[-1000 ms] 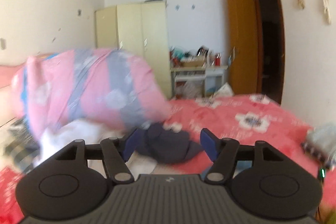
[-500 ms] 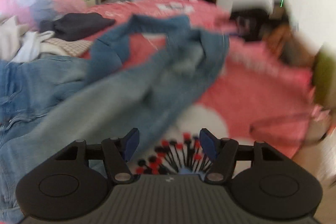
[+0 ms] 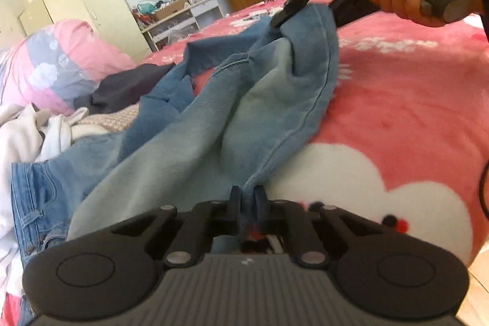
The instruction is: Fold clothes
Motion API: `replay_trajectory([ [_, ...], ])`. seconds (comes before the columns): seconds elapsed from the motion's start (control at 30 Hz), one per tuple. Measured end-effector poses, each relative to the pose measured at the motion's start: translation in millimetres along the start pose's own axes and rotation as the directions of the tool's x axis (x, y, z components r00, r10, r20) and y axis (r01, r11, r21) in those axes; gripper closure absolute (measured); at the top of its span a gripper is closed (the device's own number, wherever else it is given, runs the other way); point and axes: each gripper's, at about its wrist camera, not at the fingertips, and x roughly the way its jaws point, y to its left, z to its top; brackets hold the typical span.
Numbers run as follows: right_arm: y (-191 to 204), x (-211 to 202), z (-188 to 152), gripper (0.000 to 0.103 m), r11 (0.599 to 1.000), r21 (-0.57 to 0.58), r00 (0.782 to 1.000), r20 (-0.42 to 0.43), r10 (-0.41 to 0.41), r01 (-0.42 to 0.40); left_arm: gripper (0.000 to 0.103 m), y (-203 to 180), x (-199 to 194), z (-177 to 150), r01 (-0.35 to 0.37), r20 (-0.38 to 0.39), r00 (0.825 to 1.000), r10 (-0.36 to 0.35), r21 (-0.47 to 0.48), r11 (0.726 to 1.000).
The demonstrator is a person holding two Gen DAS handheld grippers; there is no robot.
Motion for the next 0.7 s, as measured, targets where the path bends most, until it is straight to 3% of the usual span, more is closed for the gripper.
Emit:
replay_trajectory([
  [0.1, 30.2, -43.5, -10.8, 0.088, 0.992, -0.125, 0.991, 0.132, -0.009, 0.025, 0.096, 21.1, -21.6, 2.8, 0.111, 0.058, 0.993, -0.106, -0.099, 0.989],
  [0.2, 49.8, -108.2, -39.4, 0.089, 0.976, -0.205, 0.968, 0.251, -0.014, 0.068, 0.096, 40.2, -46.2, -2.8, 0.258, 0.109, 0.964, -0.243, -0.154, 0.954],
  [0.33, 21.6, -166.4, -104.6, 0.086, 0.97, -0.12, 0.944, 0.282, -0.169, 0.21, 0.096, 43.1, -55.2, -20.3, 0.383, 0.09, 0.923, -0.374, -0.13, 0.915],
  [0.43, -28.7, -173.2, -151.8, 0.085, 0.944, 0.018, 0.931, 0.162, -0.328, 0.33, 0.095, 28.2, -44.5, -30.1, 0.375, 0.019, 0.927, -0.374, -0.065, 0.925],
  [0.47, -41.4, -178.5, -161.2, 0.088, 0.939, 0.069, 0.928, 0.147, -0.343, 0.337, 0.094, 24.2, -39.8, -32.1, 0.368, 0.001, 0.93, -0.369, -0.049, 0.928],
  [0.57, -56.8, -210.3, -165.4, 0.079, 0.96, 0.17, 0.936, 0.238, -0.26, 0.223, 0.09, 20.3, -34.0, -34.0, 0.356, -0.009, 0.934, -0.357, -0.033, 0.934],
  [0.63, -50.8, -231.2, -155.9, 0.066, 0.964, 0.133, 0.907, 0.331, -0.261, 0.229, 0.086, 20.1, -32.5, -34.3, 0.348, -0.011, 0.937, -0.349, -0.035, 0.937],
  [0.7, -52.3, -250.1, -140.7, 0.046, 0.967, 0.123, 0.878, 0.407, -0.253, 0.222, 0.082, 19.9, -33.3, -35.2, 0.337, -0.009, 0.941, -0.338, -0.042, 0.941],
])
